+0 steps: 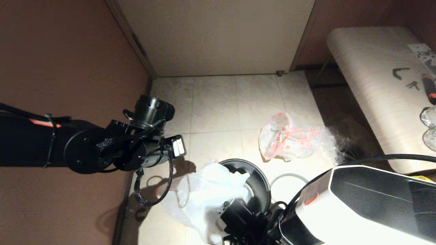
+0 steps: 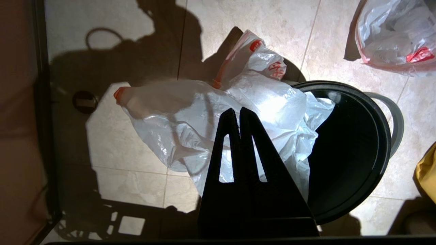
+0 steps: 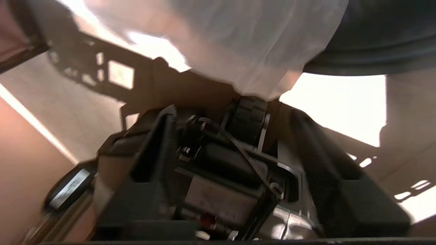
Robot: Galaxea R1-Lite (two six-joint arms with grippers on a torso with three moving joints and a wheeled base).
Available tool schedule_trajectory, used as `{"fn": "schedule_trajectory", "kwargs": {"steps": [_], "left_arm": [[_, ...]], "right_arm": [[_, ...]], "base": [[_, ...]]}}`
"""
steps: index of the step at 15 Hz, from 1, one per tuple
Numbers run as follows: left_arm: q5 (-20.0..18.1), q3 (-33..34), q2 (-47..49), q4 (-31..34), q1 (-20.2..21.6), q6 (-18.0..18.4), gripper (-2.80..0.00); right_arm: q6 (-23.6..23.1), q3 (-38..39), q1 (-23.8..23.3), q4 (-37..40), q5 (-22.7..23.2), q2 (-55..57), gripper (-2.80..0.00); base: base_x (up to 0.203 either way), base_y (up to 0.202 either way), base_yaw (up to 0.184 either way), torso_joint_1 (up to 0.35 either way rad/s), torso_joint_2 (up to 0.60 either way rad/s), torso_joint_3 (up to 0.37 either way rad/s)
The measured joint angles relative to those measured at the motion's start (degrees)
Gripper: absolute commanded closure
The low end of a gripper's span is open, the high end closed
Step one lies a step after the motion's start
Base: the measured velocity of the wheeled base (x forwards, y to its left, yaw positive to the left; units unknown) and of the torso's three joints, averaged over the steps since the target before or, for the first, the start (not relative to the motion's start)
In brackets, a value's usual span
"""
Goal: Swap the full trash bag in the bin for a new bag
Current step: Put the new garbage bag on the trash can
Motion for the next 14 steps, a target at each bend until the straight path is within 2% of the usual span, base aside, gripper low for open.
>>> {"fn": "schedule_trajectory", "kwargs": {"steps": [3, 6, 10, 11, 14], "left_arm": [[0.0, 0.0, 0.6, 0.0, 0.0, 0.0, 0.00], [0.0, 0.0, 0.8, 0.0, -0.1, 0.0, 0.00], [0.0, 0.0, 1.1, -0.1, -0.2, 0.0, 0.00], [-0.1, 0.0, 1.1, -0.1, -0.2, 0.0, 0.00], [-0.1, 0.0, 1.2, -0.1, -0.3, 0.0, 0.00]], "right_arm": [[0.0, -2.8, 0.0, -0.3, -3.1, 3.0, -2.80], [0.0, -3.6, -0.3, -0.4, -4.0, 4.7, -2.80], [-0.9, -5.2, -0.9, -4.7, -5.7, 6.6, -2.80], [-1.0, -5.7, -0.9, -4.7, -5.9, 7.1, 0.00], [-1.4, -7.1, -0.9, -4.7, -6.3, 8.2, 0.00]], "base": [[0.000, 0.000, 0.000, 0.000, 0.00, 0.000], [0.000, 0.000, 0.000, 0.000, 0.00, 0.000], [0.000, 0.000, 0.000, 0.000, 0.00, 0.000], [0.000, 0.000, 0.000, 0.000, 0.00, 0.000], [0.000, 0.000, 0.000, 0.000, 0.00, 0.000]]}}
